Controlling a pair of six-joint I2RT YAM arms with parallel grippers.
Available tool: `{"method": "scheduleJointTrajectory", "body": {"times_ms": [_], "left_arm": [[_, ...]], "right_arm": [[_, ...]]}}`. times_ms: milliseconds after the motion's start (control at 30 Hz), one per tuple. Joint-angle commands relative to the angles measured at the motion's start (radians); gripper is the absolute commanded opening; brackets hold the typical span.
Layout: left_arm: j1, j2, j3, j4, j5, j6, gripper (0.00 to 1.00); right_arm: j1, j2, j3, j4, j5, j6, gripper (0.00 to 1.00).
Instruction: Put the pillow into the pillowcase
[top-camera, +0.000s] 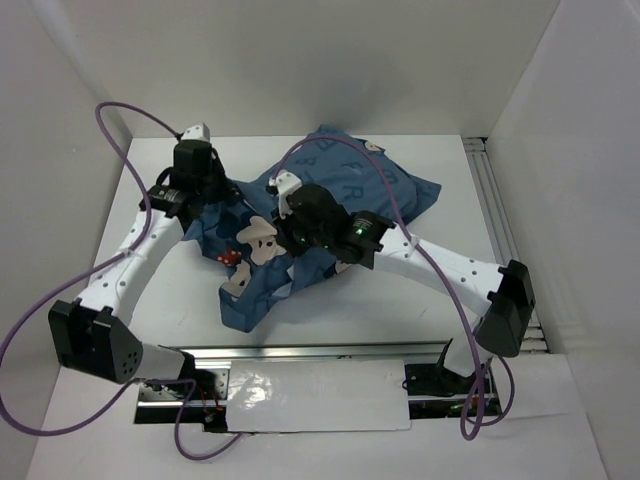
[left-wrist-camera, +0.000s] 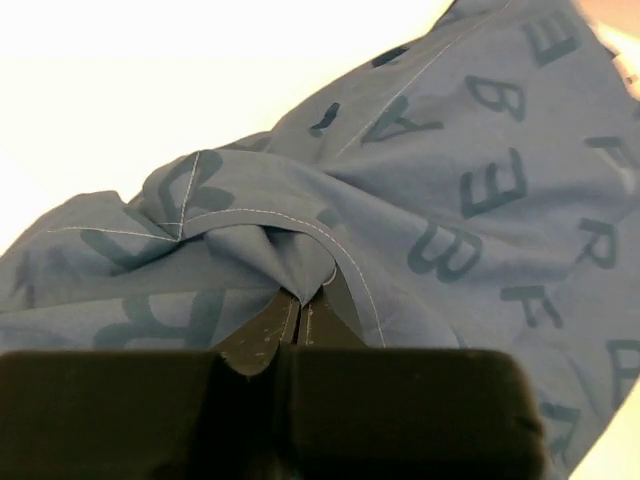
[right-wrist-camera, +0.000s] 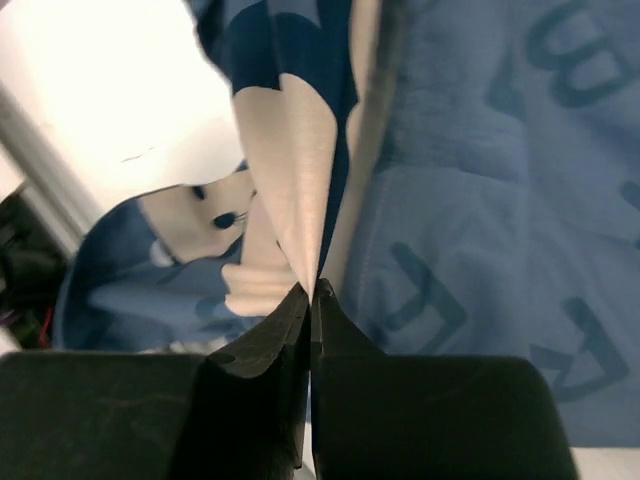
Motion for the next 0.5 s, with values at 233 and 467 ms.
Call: {"method": "scheduleJointTrajectory", "body": {"times_ms": [233,467], "left_arm": [[0.177,0.383,0.315,-0.123,-0.058,-0.004,0.45],[0.290,0.591,0.565,-0.337,0.039,-0.026,0.72]], "right_arm": [[-0.002,0.213,0.047,0.074,0.197,0.001,0.47],[-0.013,0.192,0.138,0.105,0.059,-0.042,0.84]]}}
